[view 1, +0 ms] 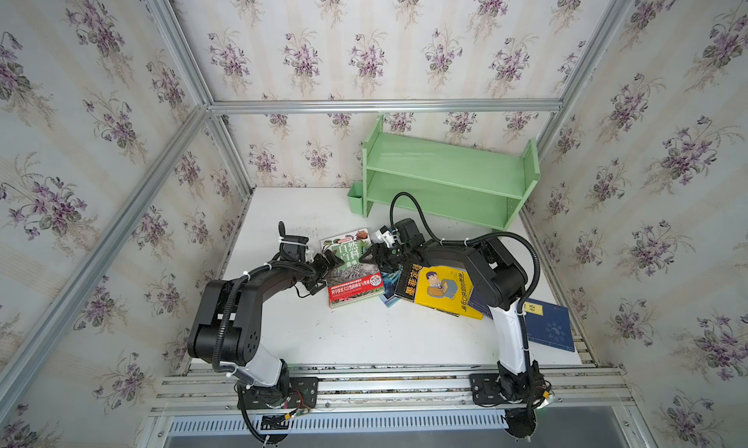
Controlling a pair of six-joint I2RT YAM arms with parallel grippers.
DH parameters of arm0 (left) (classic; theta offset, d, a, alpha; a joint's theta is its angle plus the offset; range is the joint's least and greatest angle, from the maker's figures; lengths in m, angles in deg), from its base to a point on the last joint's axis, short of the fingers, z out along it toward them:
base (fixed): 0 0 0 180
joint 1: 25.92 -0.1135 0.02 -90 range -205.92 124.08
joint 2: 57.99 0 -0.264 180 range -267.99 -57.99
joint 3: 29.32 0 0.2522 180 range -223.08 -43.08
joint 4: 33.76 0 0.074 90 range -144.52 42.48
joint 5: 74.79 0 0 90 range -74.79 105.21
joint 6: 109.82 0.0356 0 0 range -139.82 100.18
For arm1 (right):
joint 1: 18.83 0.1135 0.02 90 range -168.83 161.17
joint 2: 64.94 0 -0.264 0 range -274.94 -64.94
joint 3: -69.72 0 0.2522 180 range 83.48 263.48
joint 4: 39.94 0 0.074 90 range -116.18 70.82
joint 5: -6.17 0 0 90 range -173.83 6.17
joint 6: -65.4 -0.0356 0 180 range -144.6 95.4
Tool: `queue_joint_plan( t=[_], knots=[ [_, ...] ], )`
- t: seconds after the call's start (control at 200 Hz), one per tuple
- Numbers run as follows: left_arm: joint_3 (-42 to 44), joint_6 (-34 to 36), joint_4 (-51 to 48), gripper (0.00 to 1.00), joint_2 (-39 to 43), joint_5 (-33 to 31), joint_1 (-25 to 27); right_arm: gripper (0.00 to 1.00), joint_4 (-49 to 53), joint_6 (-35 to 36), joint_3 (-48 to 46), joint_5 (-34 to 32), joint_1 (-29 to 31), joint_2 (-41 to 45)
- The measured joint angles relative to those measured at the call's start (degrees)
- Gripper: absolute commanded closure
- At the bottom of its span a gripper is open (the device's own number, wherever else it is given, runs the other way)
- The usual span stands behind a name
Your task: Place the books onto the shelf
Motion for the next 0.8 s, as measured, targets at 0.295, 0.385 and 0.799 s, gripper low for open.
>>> queue_joint_plan(
  t=[0.295, 0.385, 0.799],
  knots=[
    [0.4, -0.4, 2.4, 0.01, -0.5, 2.1, 0.1, 0.48, -1.4, -5.3, -4.5, 0.3, 0.3, 5.8],
    [0.5, -0.4, 2.4, 0.01, -0.4, 2.4, 0.1, 0.53, -1.9, -5.4, -4.8, 0.3, 0.3, 6.8],
    [0.9, -1.7, 3.5, 0.01, 1.9, 5.3, 0.2, 0.54, 1.0, -6.2, -2.3, -0.4, 1.5, 5.1]
  ],
)
